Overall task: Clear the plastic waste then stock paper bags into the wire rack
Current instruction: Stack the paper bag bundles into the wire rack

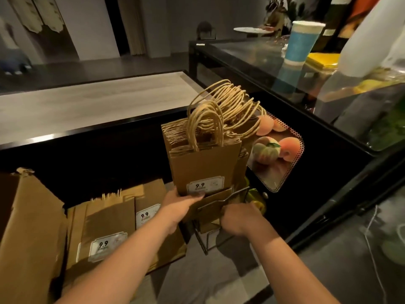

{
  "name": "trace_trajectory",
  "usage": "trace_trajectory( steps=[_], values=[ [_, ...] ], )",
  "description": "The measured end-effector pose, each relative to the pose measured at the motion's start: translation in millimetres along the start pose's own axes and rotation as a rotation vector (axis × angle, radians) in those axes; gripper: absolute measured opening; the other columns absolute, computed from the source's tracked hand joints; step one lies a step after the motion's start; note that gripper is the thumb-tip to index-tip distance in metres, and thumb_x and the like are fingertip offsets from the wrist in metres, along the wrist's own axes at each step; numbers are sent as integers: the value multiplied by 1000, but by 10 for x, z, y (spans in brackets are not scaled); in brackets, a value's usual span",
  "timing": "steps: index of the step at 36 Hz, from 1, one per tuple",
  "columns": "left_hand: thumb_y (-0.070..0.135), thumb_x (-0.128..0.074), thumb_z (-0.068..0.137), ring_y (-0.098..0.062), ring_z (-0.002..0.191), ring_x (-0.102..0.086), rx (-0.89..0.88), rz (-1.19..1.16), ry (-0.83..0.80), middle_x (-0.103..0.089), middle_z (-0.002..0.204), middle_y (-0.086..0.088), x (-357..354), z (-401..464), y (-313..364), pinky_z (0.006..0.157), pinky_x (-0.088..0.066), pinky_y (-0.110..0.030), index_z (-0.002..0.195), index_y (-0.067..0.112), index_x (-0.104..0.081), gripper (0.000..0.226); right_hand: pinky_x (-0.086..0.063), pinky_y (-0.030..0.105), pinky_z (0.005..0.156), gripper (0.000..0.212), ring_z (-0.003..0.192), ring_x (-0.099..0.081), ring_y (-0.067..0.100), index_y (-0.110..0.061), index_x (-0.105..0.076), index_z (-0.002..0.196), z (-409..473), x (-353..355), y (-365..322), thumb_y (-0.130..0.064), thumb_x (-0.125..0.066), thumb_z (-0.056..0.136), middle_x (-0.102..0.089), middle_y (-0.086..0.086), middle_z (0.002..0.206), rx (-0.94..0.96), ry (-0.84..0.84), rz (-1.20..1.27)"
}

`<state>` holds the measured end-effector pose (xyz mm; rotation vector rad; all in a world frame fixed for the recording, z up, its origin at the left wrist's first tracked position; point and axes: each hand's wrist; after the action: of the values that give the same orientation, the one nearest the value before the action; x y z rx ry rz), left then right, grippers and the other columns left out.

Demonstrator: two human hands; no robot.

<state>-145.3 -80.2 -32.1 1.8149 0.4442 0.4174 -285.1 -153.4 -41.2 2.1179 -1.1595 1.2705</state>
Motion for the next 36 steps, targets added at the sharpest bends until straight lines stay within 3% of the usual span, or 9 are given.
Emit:
trace_trajectory(
  steps=[4, 10, 15, 18, 22, 27, 31, 34, 36],
  values=[
    [14, -76, 80, -16, 107, -57, 6, -39, 52, -64, 101, 14, -110, 1, -104, 96, -43, -33, 93, 39, -55, 35, -34, 46, 89, 31, 95, -58, 22, -19, -66, 99, -10, -11, -22, -28, -37, 91, -65, 2, 99, -25, 19, 38],
    [13, -67, 86, -26, 93, -67, 105, -242, 119, -71, 99, -5, -182, -41, -149, 82, -55, -41, 106, 27, -63, 25, -29, 47, 95, 31, 93, -56, 21, -19, -65, 97, -44, -9, -45, -33, -38, 92, -63, 1, 97, -66, 42, 91],
    [16, -64, 90, -8, 76, -58, 95, -132, 201, -64, 87, 7, -235, -46, -131, 60, -42, -20, 95, 29, -55, 16, -28, 44, 99, 27, 88, -52, 20, -19, -61, 93, -145, 20, -46, -36, -40, 96, -59, 0, 91, -61, 137, 191],
    [25, -62, 92, -4, 72, -52, 140, 23, 179, -61, 84, 10, -211, -68, -146, 56, -36, -19, 109, 24, -60, 18, -32, 39, 101, 19, 86, -50, 18, -21, -56, 86, -208, -23, 8, -31, -43, 97, -57, -3, 84, -26, 267, 314],
    [26, -61, 94, -17, 101, -56, 141, 152, 162, -60, 121, 2, -175, -84, -154, 80, -41, -25, 133, 18, -52, 41, -42, 34, 91, 18, 79, -55, 15, -19, -51, 79, -245, -120, 126, -26, -47, 95, -56, -5, 76, -25, 459, 486],
    [18, -59, 95, -14, 99, -57, 40, 257, 104, -64, 106, 8, -158, -77, -62, 88, -45, -29, 121, 21, -62, 26, -44, 28, 65, 20, 67, -53, 9, -22, -48, 75, -288, -182, 276, -23, -50, 94, -55, -6, 72, -10, 621, 571],
    [23, -55, 97, -15, 98, -55, 48, 372, 59, -65, 112, 3, -199, -88, -36, 90, -45, -31, 117, 22, -61, 22, -35, 14, 57, 12, 81, -54, 8, -25, -44, 96, -343, -123, 305, -24, -56, 95, -51, -11, 92, -61, 750, 705],
    [35, -50, 98, -14, 92, -53, 73, 483, 24, -60, 103, 5, -194, -130, -16, 74, -41, -24, 119, 24, -57, 25, -39, 14, 81, 50, 115, -52, 12, -20, -34, 138, -358, -48, 275, -28, -58, 95, -45, -4, 130, -96, 773, 749],
    [42, -51, 96, -11, 89, -55, -1, 553, 41, -57, 98, 10, -155, -173, -5, 62, -38, -18, 109, 33, -52, 16, -36, 16, 91, 68, 127, -41, 6, -21, -22, 149, -363, 4, 259, -30, -61, 94, -36, -4, 149, -62, 774, 776]
  ],
)
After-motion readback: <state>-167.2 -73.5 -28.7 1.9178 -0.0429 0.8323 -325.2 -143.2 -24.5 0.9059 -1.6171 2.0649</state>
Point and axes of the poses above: each hand's wrist, its own z-axis towards the middle knuckle, its own x-axis out of the back of the hand, y = z × x
